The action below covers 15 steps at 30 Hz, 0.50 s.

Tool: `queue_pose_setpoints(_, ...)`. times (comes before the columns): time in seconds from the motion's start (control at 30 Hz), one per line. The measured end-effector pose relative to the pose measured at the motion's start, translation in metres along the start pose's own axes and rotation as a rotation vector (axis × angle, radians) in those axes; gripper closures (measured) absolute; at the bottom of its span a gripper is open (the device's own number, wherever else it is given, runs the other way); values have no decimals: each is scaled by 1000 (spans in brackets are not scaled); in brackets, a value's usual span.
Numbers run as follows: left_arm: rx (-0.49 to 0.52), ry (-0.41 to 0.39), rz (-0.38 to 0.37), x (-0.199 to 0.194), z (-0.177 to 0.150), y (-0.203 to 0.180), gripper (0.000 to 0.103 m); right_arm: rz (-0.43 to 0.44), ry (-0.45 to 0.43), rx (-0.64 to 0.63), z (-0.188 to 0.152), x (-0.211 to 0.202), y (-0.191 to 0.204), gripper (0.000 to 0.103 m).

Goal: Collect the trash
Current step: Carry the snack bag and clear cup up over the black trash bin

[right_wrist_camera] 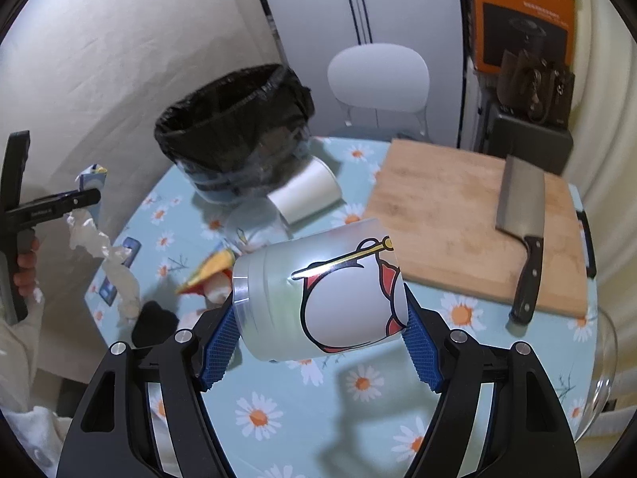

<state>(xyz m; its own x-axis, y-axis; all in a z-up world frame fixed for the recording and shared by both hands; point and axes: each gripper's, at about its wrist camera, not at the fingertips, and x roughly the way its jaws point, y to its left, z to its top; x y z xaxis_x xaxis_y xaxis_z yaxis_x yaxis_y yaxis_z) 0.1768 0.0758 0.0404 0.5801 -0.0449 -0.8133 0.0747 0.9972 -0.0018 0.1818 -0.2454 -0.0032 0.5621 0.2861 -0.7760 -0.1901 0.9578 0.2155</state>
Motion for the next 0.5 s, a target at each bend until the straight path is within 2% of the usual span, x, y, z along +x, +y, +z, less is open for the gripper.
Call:
queue_pose_setpoints(0.27, 41, -58, -12, -15, 18, -5, 34, 22, -44, -49, 28, -10, 18, 34)
queue_pose_setpoints(0.5, 69, -19, -49, -13, 39, -4, 34, 45, -61, -93, 60, -6, 43, 34)
